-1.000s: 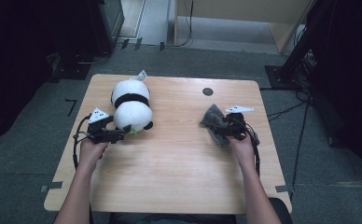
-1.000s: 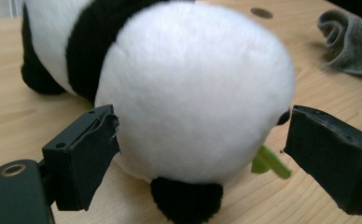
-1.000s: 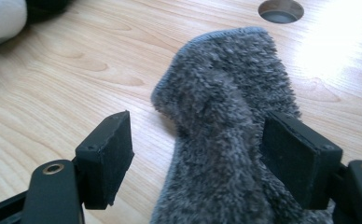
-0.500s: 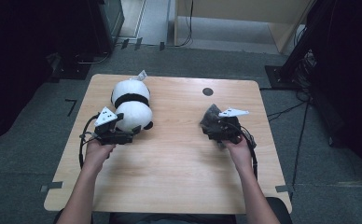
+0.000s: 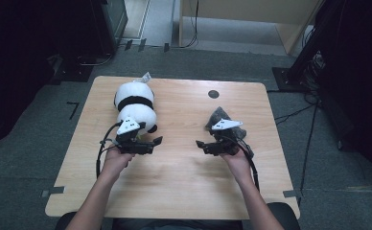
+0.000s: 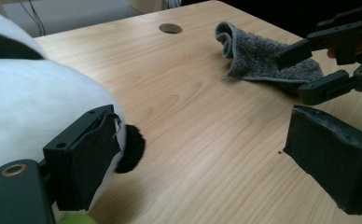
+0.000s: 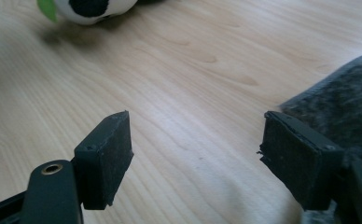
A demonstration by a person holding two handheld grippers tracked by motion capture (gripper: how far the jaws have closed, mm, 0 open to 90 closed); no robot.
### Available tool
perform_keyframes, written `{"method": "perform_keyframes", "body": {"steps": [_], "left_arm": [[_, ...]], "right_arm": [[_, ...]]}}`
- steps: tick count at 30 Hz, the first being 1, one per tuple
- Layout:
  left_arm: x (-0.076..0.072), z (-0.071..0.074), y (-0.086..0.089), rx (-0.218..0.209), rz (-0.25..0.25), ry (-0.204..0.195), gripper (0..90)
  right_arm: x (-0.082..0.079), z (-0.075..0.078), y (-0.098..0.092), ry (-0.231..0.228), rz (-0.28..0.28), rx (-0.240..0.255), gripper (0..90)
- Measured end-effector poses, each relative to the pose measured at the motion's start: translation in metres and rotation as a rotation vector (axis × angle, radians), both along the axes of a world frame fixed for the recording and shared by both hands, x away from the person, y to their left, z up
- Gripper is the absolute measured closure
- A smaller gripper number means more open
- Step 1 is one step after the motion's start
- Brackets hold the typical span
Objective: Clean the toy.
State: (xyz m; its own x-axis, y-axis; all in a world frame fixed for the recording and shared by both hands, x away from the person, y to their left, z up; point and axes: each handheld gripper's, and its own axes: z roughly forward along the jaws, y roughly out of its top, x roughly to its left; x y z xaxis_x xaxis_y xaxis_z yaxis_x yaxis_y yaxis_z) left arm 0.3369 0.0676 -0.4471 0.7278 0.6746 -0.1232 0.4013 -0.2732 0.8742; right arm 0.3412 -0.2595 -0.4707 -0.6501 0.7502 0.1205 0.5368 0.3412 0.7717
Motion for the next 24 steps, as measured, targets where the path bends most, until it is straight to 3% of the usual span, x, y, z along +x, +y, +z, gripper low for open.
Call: {"method": "perform_keyframes", "body": {"steps": [3, 9, 12, 14, 19, 24], "left_arm": [[-0.002, -0.005, -0.009, 0.017, -0.024, 0.006, 9.1], [-0.005, -0.02, -0.026, 0.055, -0.048, 0.029, 9.2], [-0.005, -0.03, -0.034, 0.074, -0.036, 0.029, 9.2], [-0.003, -0.038, -0.039, 0.071, -0.037, 0.079, 9.3], [0.0, -0.053, -0.046, 0.078, -0.038, 0.132, 13.0], [0.002, -0.066, -0.051, 0.138, -0.033, 0.123, 13.0]], "right_arm": [[-0.003, -0.003, 0.005, 0.009, 0.017, -0.022, 24.0], [-0.011, -0.011, 0.01, -0.013, 0.063, -0.004, 24.0], [-0.013, -0.018, 0.012, 0.001, 0.078, -0.024, 24.0], [-0.015, -0.023, 0.013, -0.004, 0.064, -0.055, 24.2], [-0.016, -0.035, 0.011, 0.034, 0.081, -0.027, 24.3], [-0.016, -0.044, 0.015, 0.036, 0.088, -0.066, 24.2]]}}
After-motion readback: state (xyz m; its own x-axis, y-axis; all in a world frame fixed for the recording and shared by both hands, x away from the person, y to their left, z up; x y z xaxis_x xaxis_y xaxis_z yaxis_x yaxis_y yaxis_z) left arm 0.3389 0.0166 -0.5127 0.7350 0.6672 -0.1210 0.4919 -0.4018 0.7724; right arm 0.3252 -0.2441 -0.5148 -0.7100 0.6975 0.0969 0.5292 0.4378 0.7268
